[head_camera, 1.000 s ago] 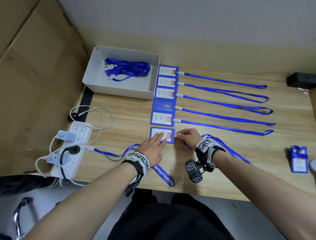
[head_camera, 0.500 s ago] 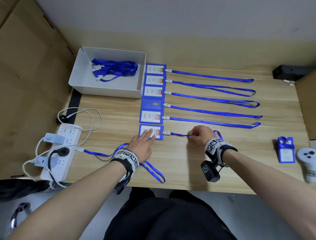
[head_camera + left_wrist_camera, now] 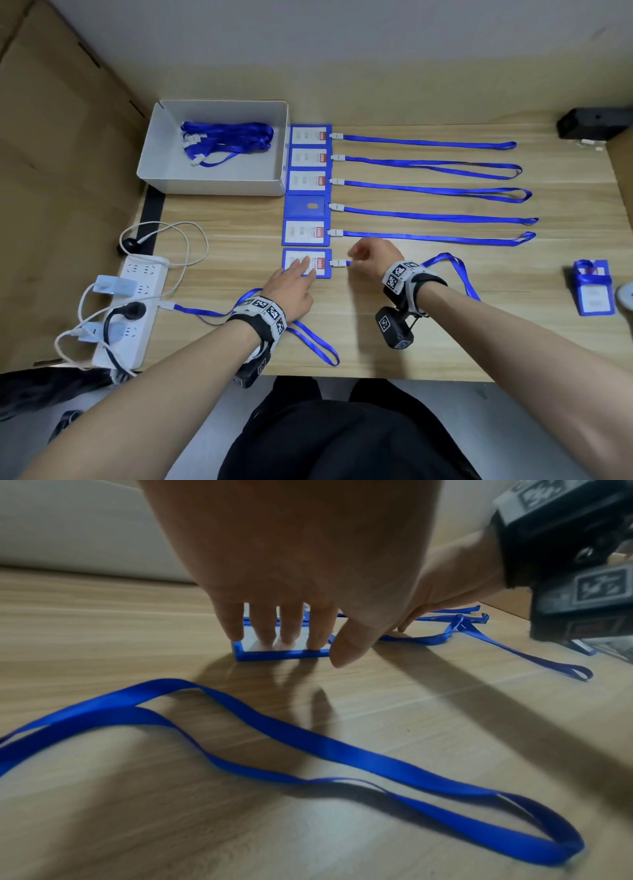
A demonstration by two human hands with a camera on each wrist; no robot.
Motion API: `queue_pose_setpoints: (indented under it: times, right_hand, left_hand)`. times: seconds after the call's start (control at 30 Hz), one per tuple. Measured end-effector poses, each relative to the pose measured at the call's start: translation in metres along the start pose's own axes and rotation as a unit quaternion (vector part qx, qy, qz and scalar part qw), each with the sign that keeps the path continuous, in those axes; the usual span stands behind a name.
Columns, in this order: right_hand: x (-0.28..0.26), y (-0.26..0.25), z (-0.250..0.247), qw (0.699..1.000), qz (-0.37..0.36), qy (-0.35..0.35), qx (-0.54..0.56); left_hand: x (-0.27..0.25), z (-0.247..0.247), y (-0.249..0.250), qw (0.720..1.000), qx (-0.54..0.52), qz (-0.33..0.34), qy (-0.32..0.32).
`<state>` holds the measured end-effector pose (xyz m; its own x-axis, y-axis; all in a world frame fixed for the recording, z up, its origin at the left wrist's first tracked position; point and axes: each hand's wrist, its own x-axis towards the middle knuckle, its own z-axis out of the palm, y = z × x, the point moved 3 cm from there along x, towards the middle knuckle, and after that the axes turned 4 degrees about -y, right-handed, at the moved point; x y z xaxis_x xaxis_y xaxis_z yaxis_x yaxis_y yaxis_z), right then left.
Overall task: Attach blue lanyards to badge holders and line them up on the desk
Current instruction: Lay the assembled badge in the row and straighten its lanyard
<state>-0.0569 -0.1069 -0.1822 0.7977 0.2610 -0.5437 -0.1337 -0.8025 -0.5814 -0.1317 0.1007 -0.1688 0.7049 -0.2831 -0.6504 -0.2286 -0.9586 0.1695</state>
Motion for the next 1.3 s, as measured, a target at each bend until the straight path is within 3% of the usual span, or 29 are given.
queue_pose_setpoints:
  times: [0.13,0.27,0.37,0.47,0.57,0.7,0.83,1.07,1.3]
  right_hand:
    - [0.007,-0.013,0.008,0.997,-0.012,-0.011,-0.080]
    - [0.009,-0.013,0.022,0.998,-0.020,-0.046,0.044]
    - [0.010,-0.018,0.028,0.979,0.042,-0.104,0.169]
    - [0.005,-0.024,0.026,0.968,0.103,-0.146,0.177]
    - [0.000,-0.028,0.021,0.968,0.109,-0.154,0.163]
    - [-0.003,-0.028,0.012,0.966,0.148,-0.113,0.179]
    - [-0.003,-0.012,0.010,0.976,0.102,-0.055,0.183]
    - [-0.010,0.023,-0.003,0.993,0.093,0.042,0.054]
    - [-0.017,0.033,-0.016,0.993,0.085,0.046,0.073]
  left_hand:
    - [0.002,0.000,-0.002,1.000,-0.002,0.005,0.001]
    - [0.004,-0.003,-0.003,1.000,-0.002,0.013,0.008]
    - [0.004,-0.005,-0.008,0.999,0.008,0.030,0.011]
    - [0.004,-0.007,-0.013,0.998,0.018,0.052,0.006]
    - [0.003,-0.007,-0.015,0.998,0.021,0.060,-0.005]
    - [0.003,-0.007,-0.015,0.997,0.028,0.065,-0.007]
    - [0.003,-0.008,-0.015,0.997,0.041,0.060,-0.015]
    - [0.001,-0.001,-0.003,0.999,0.027,0.009,-0.025]
    - [0.003,-0.006,-0.001,1.000,0.009,-0.018,-0.018]
